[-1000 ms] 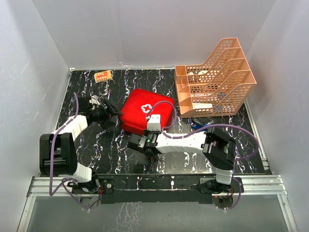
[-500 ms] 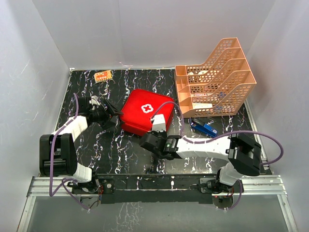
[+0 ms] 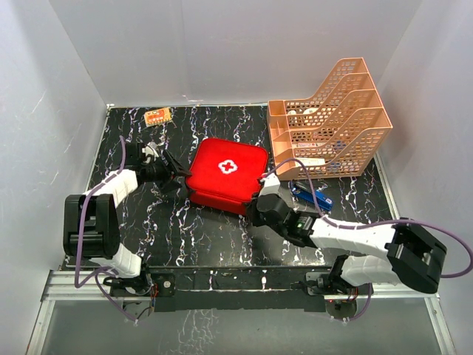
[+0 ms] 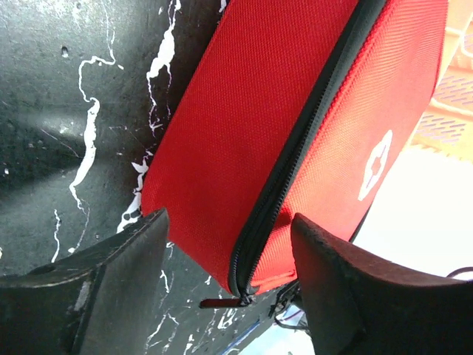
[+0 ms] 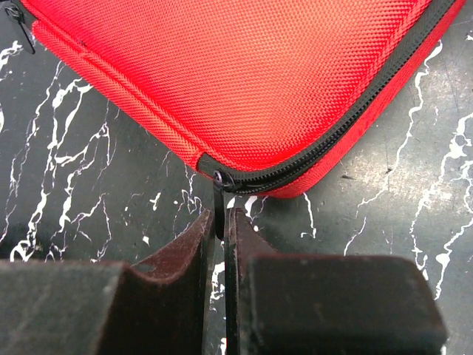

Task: Organize the medicine kit

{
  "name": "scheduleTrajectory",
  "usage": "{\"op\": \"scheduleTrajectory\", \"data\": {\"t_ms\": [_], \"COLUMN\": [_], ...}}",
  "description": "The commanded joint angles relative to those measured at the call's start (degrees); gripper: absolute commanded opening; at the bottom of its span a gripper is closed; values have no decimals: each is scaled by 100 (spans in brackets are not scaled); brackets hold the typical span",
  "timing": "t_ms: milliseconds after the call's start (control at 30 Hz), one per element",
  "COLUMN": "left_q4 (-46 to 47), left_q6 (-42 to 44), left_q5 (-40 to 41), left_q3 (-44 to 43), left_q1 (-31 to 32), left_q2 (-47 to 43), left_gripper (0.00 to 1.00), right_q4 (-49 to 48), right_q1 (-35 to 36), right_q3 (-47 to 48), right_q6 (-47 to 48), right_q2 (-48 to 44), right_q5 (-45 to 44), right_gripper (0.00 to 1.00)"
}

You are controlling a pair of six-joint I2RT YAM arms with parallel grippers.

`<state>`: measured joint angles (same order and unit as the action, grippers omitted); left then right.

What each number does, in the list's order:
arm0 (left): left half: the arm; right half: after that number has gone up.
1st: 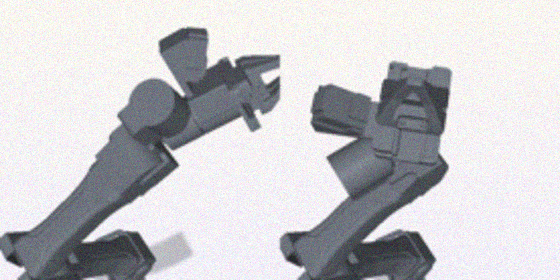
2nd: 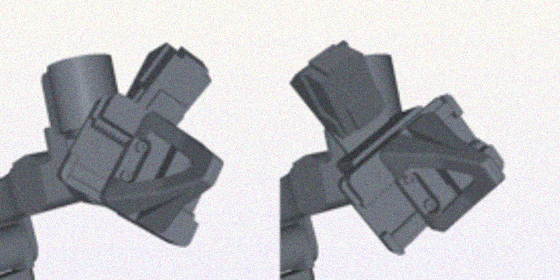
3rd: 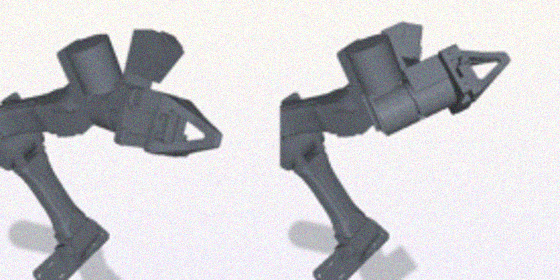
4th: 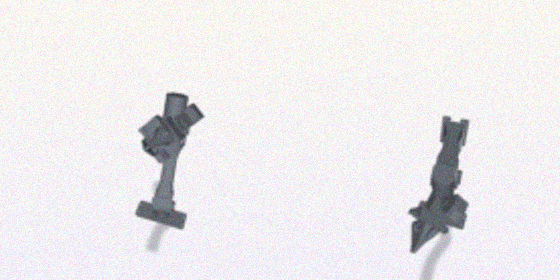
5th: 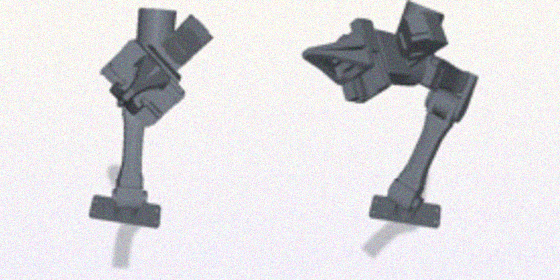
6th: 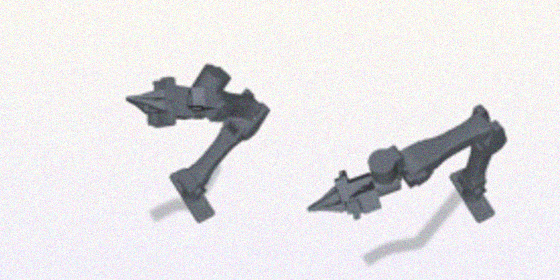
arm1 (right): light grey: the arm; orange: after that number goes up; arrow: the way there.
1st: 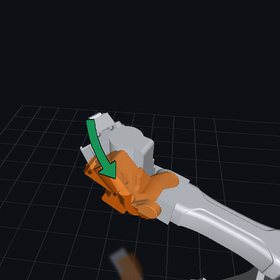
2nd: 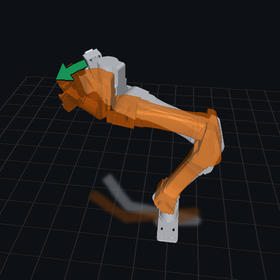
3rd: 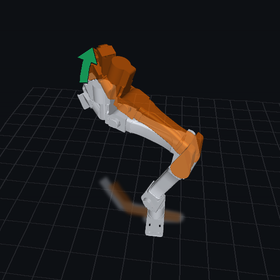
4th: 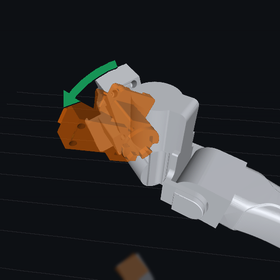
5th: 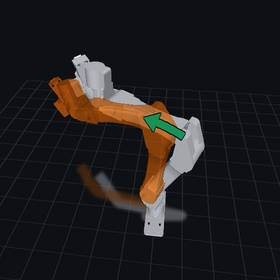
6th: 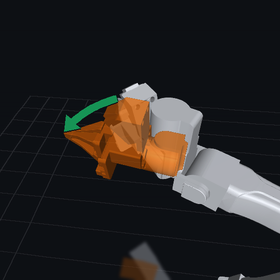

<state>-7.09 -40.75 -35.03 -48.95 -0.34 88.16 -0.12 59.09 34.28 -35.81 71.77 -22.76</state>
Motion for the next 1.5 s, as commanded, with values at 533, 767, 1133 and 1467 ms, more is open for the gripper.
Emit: {"op": "scheduleTrajectory", "data": {"t_ms": [533,767,1133,1467], "left_q4": [233,390,222,89], "left_q6": [-76,-281,-293,-267], "left_q5": [-152,179,23,150], "left_q3": [376,620,1003,1146], "left_q1": [98,100,103,95], "left_q2": [-106,-498,-922,-1233], "left_gripper": [0,0,0,0], "right_q4": [17,516,856,3033], "right_q1": [-943,-948,-160,530], "right_q3": [-799,-656,211,1638], "right_q6": [-24,-96,794,-1317], "right_q2": [-1381,-1486,-695,856], "right_q5": [-56,-351,-533,-2666], "right_gripper": [0,32,53,49]}}
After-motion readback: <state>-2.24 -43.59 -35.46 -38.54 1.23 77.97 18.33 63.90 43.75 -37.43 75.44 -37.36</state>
